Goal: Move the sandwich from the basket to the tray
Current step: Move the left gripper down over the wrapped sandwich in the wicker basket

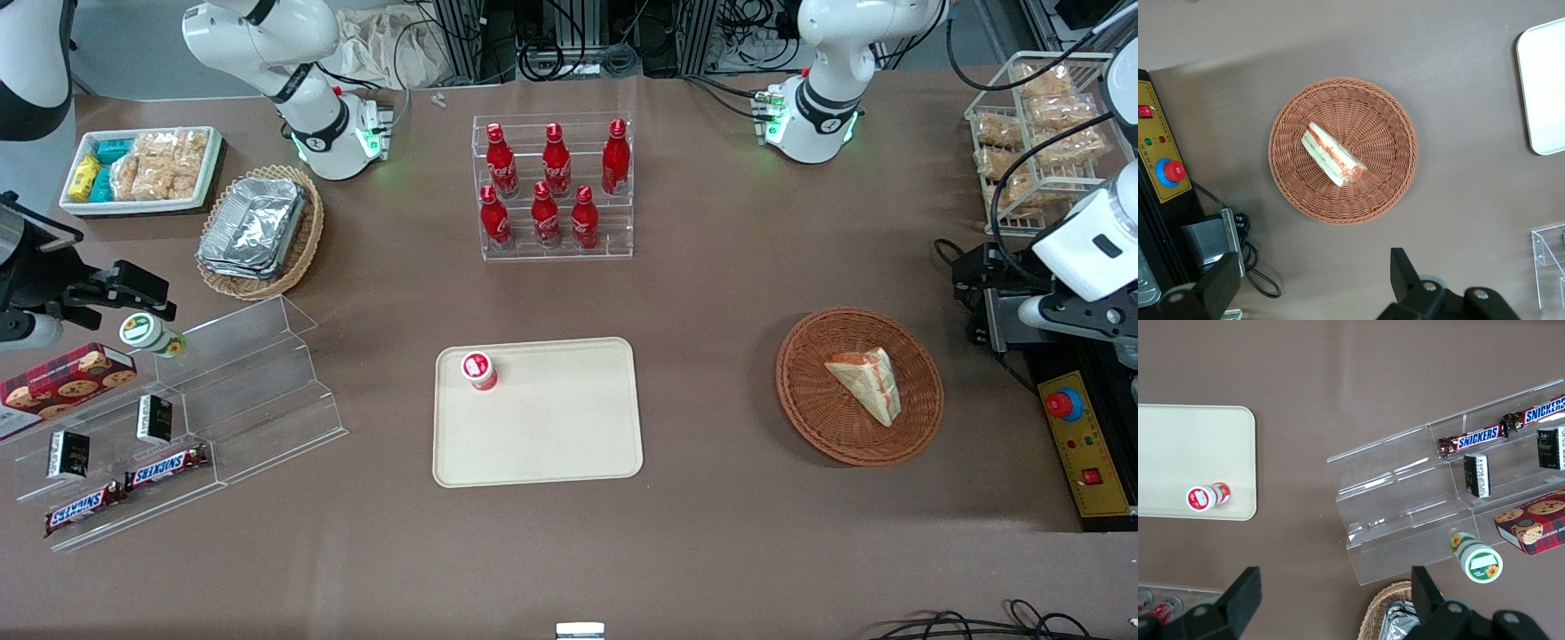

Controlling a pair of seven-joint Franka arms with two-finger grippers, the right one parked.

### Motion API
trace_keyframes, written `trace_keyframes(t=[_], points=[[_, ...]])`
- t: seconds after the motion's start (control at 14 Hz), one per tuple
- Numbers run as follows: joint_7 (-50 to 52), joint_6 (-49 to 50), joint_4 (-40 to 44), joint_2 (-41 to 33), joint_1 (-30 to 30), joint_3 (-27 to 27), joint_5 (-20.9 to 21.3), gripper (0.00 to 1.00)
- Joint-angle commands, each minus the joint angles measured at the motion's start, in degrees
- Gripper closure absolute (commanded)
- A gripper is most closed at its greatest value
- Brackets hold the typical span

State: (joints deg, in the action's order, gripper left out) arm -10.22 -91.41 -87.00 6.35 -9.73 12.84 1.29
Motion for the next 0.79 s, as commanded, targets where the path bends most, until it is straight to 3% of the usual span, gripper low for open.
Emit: trace_keyframes(t=[0.0,0.5,0.71], points=[[0.99,0.7,1.14,0.6,-0.2,0.08,-0.77,0.0],[11.36,-0.7,-2.46,2.44,-0.19,0.08,-0.24,0.0],[14.94,-7.54,-8.6,2.09,-0.2,-0.09,-0.06,0.0]])
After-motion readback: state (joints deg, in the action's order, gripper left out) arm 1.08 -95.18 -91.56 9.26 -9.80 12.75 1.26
